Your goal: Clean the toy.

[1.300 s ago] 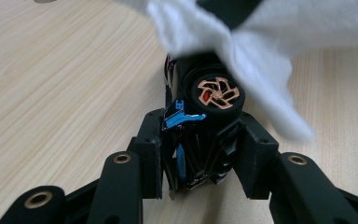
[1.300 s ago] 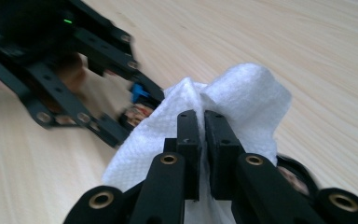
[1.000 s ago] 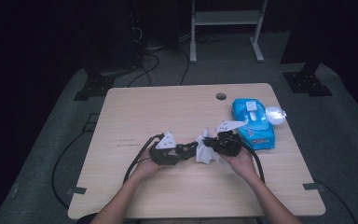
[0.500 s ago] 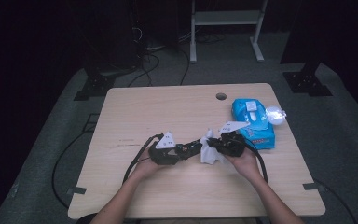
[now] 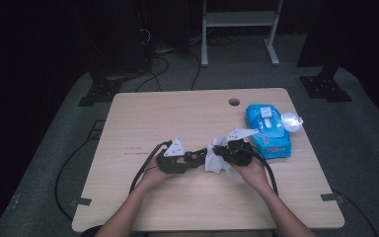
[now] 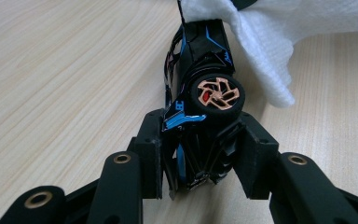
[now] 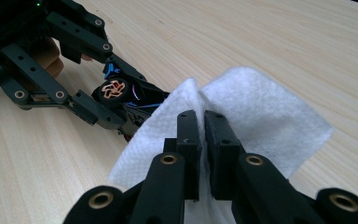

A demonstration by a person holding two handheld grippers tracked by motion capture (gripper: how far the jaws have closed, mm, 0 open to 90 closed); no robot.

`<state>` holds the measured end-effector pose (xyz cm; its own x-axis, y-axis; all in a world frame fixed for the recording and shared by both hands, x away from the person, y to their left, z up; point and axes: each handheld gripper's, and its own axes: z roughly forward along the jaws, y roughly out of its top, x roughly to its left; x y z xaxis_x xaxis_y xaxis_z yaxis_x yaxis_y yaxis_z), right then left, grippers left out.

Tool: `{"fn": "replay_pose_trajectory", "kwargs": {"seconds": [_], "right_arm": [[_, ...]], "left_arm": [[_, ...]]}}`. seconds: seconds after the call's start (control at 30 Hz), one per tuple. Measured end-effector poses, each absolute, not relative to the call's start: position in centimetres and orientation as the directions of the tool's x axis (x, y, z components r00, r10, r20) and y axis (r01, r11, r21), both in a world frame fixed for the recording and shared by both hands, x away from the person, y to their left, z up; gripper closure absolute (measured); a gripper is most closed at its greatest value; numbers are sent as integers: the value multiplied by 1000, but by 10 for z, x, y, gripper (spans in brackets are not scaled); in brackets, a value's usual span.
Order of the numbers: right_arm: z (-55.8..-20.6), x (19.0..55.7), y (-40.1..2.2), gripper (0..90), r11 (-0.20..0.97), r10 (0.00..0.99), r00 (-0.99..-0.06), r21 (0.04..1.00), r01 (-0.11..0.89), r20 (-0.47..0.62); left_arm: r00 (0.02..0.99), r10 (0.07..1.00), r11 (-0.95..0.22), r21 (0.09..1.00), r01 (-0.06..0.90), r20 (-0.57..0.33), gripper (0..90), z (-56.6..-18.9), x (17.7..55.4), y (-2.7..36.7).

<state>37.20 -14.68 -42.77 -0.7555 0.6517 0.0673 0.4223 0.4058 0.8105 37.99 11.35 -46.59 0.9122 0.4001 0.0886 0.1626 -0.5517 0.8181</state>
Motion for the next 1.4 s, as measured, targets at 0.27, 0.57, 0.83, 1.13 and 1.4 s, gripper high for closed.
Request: {"fn": "replay_pose_trajectory", "kwargs": {"seconds": [0.27,0.57,0.83,1.13,1.4], "right_arm": [[-421,373,-164,842,380,687,-724,818,431,62],[-408,368,-131,841,366,603,-791,845,390,104],[-420,373,-85,841,453,549,-833,814,363,66],[-424,389,-138,841,388,660,-746,810,440,89],[-424,392,-156,841,358,681,-723,809,467,117]], "left_arm": [[914,396,-555,816,158,92,582,-466,381,114],[913,398,-557,814,162,91,582,-465,380,113],[916,393,-560,812,164,85,582,-465,381,115],[917,388,-567,808,160,90,582,-464,382,118],[923,376,-567,807,166,75,582,-463,384,120]]}}
